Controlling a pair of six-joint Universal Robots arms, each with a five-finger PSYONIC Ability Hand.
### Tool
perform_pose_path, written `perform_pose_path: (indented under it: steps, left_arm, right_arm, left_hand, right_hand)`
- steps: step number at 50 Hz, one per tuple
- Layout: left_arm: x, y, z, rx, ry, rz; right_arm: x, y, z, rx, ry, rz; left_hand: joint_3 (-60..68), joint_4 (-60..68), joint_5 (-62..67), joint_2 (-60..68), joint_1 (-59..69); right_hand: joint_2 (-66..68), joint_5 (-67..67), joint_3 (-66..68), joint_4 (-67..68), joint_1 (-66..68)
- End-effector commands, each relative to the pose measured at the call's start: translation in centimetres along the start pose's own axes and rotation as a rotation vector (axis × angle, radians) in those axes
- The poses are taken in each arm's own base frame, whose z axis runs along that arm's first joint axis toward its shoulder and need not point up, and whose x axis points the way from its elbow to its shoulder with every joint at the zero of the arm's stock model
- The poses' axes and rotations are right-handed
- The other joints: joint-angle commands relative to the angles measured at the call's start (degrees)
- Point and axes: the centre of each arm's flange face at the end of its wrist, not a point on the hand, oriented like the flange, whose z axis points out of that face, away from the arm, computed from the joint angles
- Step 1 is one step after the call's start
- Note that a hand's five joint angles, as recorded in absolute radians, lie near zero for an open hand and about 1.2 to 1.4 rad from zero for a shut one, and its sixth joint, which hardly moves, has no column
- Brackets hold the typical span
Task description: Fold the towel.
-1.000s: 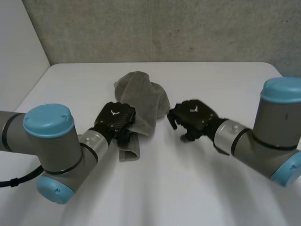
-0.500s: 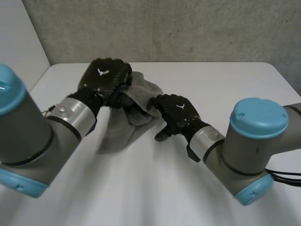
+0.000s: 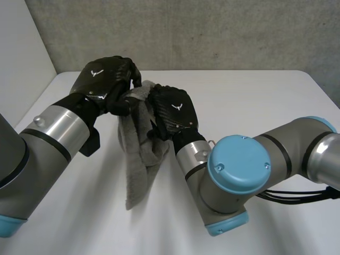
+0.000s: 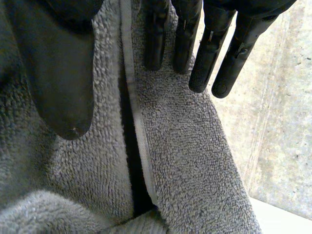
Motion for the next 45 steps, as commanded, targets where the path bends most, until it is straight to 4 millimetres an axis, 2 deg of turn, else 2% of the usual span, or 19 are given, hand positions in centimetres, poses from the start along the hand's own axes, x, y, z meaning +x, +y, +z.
perform_pose_path:
  steps: [1,9,14,22,36,43,45]
  left_arm:
    - [-0.4,-0.3,0.0,0.006,0.004,-0.063]
    - [-0.5,-1.4,-0.5,0.028,0.01,-0.065]
    - [-0.7,-3.0,-1.1,0.069,0.002,-0.076]
    - [-0.6,-3.8,-1.6,0.096,0.005,-0.089]
    - [-1.1,-3.9,-1.5,0.099,-0.008,-0.13]
    - [-1.9,-4.1,-1.3,0.109,-0.031,-0.139]
    - [-2.5,-4.2,-1.2,0.113,-0.048,-0.139]
  right_arm:
    - [0.2,0.6,1.0,0.006,0.003,0.002]
    - [0.2,1.3,2.7,0.031,0.007,-0.002]
    - [0.2,2.4,4.1,0.04,0.006,-0.006]
    - [0.2,3.9,5.8,0.051,0.007,-0.043]
    - [0.5,6.1,6.5,-0.021,0.012,-0.039]
    - [0.7,7.7,6.2,-0.088,0.011,-0.021]
    - [0.6,8.1,6.1,-0.124,0.005,0.004]
  left_hand:
    - [3.16,2.07,3.93,3.28,4.0]
    - [3.16,2.07,3.93,3.28,4.0]
    - [3.16,2.07,3.93,3.28,4.0]
    - [3.16,2.07,3.93,3.28,4.0]
    - [3.16,2.07,3.93,3.28,4.0]
    - [3.16,2.07,3.93,3.28,4.0]
    - [3.16,2.07,3.93,3.28,4.0]
  right_hand:
    - [-1.59,0.97,-1.24,-1.21,-0.54]
    - [-1.26,1.31,-0.9,-0.87,-0.2]
    - [-1.26,1.31,-0.9,-0.87,-0.2]
    - [1.93,4.5,2.29,2.32,2.99]
    - [15.06,17.62,15.41,15.45,16.11]
    - [7.66,10.22,8.01,8.05,8.72]
    - [1.3,3.87,1.66,1.69,2.36]
